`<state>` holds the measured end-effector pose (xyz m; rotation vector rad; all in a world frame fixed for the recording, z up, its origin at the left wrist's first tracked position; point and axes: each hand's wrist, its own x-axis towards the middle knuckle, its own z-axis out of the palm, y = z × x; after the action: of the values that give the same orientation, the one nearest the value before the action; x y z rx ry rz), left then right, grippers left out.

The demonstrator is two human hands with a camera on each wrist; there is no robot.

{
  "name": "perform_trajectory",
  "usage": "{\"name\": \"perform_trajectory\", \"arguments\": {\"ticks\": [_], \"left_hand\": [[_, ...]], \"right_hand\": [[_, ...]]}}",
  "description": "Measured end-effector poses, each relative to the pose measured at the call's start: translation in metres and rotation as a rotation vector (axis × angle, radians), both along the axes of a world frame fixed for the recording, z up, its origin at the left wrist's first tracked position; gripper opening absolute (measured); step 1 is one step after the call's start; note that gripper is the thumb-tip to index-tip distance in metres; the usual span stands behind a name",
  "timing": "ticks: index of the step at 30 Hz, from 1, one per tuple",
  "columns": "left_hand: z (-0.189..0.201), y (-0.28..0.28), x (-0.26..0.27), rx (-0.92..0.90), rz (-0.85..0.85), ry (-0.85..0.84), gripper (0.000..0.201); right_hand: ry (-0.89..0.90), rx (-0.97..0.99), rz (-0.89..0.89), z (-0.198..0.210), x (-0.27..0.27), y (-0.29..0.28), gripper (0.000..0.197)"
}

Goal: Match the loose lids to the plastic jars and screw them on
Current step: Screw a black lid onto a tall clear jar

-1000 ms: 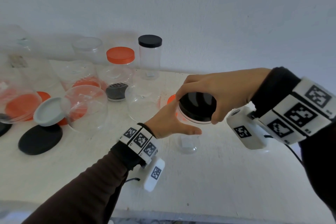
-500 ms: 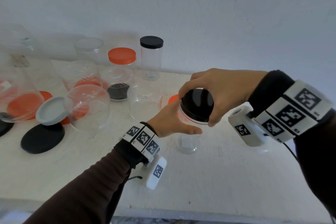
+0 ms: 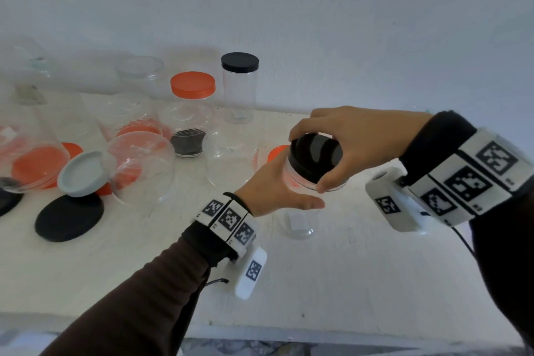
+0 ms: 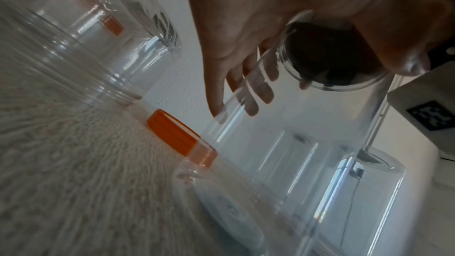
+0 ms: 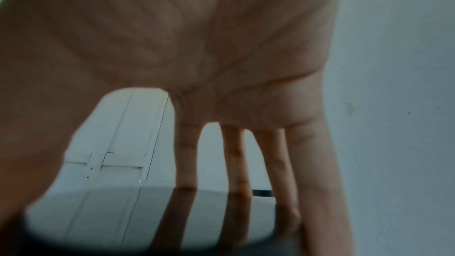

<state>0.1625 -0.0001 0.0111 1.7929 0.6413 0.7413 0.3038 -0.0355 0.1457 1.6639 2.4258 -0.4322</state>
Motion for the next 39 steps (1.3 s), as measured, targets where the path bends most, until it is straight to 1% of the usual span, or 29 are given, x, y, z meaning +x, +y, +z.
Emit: {"name": "perform_trajectory", "arguments": {"ticks": [5,12,19,21,24,25,27,29,31,32,33,35,37,39], "left_hand": [[0.000,0.003,0.000,0.014,-0.015,0.021,0.078],[-0.001,0.003,-0.001,0.009,-0.018,0.027,0.071],[0.001,0.000,0.000,0.014,0.002,0.028,0.073],[0.002,-0.001,0.000,0.011,0.001,0.028,0.073],[0.002,-0.001,-0.001,0.022,0.003,0.028,0.078],[0.001,-0.001,-0.001,0.021,0.002,0.028,0.080],[0.002,-0.001,-0.001,0.016,-0.002,0.026,0.084],[0.003,-0.002,-0.001,0.012,-0.005,0.024,0.088],[0.003,-0.003,0.000,0.008,-0.007,0.028,0.086],[0.004,-0.004,0.000,0.010,-0.007,0.030,0.082],[0.003,-0.004,0.000,0.012,-0.006,0.035,0.078],[0.002,-0.002,-0.001,0.018,-0.004,0.046,0.073],[0.002,-0.001,-0.001,0.022,-0.014,0.055,0.071],[0.002,0.000,-0.001,0.032,-0.024,0.064,0.070]], "right_hand": [[-0.019,-0.077,0.092,0.006,0.000,0.000,0.076],[-0.010,-0.060,0.091,0.004,0.000,0.001,0.077],[-0.072,0.074,0.042,0.001,-0.006,-0.004,0.074],[-0.088,0.123,0.009,-0.001,-0.009,-0.007,0.069],[-0.133,0.223,-0.063,-0.007,-0.017,-0.011,0.056],[-0.146,0.264,-0.077,-0.010,-0.019,-0.011,0.055],[-0.163,0.318,-0.088,-0.014,-0.020,-0.013,0.058],[-0.182,0.269,-0.087,-0.012,-0.015,-0.012,0.066],[-0.158,0.062,-0.064,-0.004,-0.005,-0.010,0.075],[-0.116,-0.041,-0.026,0.001,-0.002,-0.009,0.079],[-0.079,-0.103,0.022,0.005,0.000,-0.009,0.082],[-0.042,-0.095,0.085,0.007,0.000,-0.007,0.078],[-0.018,-0.020,0.085,0.005,0.000,-0.005,0.074],[-0.033,0.036,0.074,0.002,-0.003,-0.007,0.072]]}}
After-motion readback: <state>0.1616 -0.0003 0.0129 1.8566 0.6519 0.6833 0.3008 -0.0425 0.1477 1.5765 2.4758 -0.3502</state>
